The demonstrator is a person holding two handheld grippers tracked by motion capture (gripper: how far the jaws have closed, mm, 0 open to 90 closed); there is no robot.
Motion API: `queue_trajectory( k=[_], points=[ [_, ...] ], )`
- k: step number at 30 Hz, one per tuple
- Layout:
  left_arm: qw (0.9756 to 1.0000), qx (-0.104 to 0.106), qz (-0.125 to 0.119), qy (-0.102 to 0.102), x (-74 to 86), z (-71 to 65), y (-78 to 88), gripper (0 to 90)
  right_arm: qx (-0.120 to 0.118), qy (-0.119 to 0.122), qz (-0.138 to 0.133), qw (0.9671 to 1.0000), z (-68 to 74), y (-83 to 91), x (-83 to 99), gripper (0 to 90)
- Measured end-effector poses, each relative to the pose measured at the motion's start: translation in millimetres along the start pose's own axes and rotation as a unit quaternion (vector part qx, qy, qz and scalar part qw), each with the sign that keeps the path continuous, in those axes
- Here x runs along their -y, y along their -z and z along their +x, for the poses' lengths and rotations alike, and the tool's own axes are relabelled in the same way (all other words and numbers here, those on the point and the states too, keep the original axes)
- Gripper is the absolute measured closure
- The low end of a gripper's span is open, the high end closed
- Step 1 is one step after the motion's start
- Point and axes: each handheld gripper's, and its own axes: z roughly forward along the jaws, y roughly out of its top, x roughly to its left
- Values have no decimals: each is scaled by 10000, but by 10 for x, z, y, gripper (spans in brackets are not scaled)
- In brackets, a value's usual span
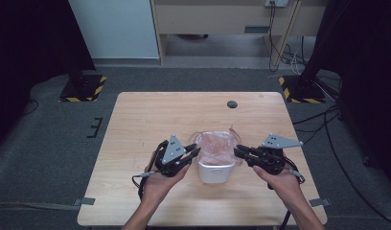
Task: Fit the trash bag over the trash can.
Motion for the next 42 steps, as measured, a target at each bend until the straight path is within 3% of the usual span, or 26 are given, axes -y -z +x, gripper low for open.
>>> queue_trajectory(
  k=[6, 13, 14, 19, 22, 29, 34, 37, 39, 42],
  points=[
    [9998, -61, -30, 172, 1, -18, 94, 881, -42, 44, -86, 9999, 14, 89, 29, 893],
    [9997, 14, 113, 218, 61, -26, 182, 890, -107, 180, -243, 9995, 54, 221, 131, 900],
    [9993, -25, 182, 339, 77, -25, 204, 890, -167, 233, -231, 9993, 56, 240, 176, 900],
    [9994, -8, 184, 295, 99, 3, 192, 890, -324, 330, -176, 9988, 63, 246, 232, 900],
    [9986, 14, 306, 433, 142, -1, 199, 890, -411, 417, -121, 9982, 71, 253, 262, 900],
    [9983, 121, 431, 362, 187, -55, 175, 891, -542, 438, -12, 9976, 56, 250, 336, 900],
    [9983, 154, 470, 299, 244, -83, 143, 890, -766, 473, 29, 9959, 57, 233, 392, 900],
    [9982, 146, 504, 289, 266, -83, 134, 889, -776, 501, 102, 9957, 56, 215, 409, 900],
    [9976, 124, 623, 258, 310, -75, 106, 890, -729, 680, 277, 9946, 76, 177, 436, 900],
    [9970, 130, 662, 383, 351, -41, 93, 891, -729, 712, 355, 9942, 78, 147, 471, 900]
  ],
)
